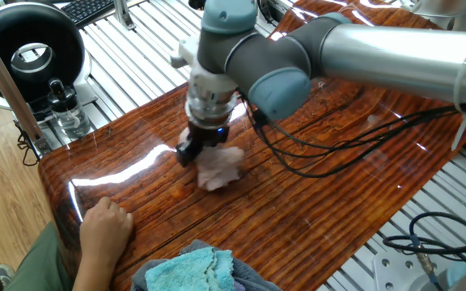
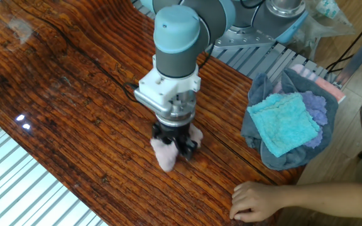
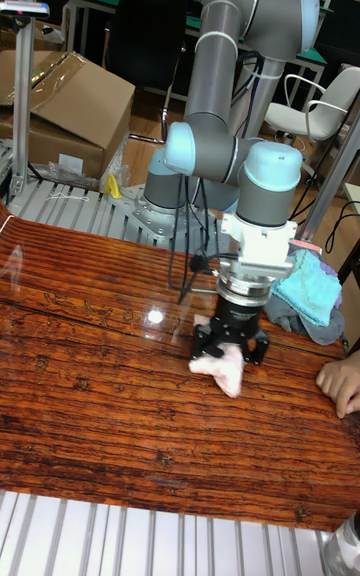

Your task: Clean the table with a cloth

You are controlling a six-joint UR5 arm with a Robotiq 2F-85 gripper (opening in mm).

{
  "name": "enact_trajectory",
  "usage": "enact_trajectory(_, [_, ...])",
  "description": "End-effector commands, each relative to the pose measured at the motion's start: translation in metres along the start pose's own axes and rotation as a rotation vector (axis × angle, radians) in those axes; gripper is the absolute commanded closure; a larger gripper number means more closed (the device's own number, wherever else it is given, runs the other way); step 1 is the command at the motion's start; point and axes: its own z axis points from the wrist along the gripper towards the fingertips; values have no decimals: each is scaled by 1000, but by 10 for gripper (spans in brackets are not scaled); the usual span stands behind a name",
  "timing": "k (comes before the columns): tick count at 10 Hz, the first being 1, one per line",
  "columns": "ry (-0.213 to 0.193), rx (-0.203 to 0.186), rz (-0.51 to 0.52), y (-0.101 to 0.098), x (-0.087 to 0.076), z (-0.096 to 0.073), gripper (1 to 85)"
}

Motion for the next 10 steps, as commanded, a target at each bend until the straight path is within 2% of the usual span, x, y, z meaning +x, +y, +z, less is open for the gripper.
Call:
enact_trajectory(1, [-32,-61,44,23,-10,1,847])
enact_trajectory(2, [-29,-9,-14,10,-9,2,847])
enact_trajectory(3, [-21,98,-103,-18,-8,1,847])
enact_trajectory(4, [2,116,-152,-23,-3,0,847])
enact_trajectory(5, [28,166,-252,-36,0,-2,847])
enact_trajectory(6, [68,105,-285,-22,12,0,847])
enact_trajectory(7, [86,90,-306,-19,17,0,847])
enact_trajectory(8, [79,61,-325,-11,16,1,847])
enact_trajectory(9, [64,11,-313,2,14,1,847])
enact_trajectory(10, [73,-19,-234,10,18,1,847])
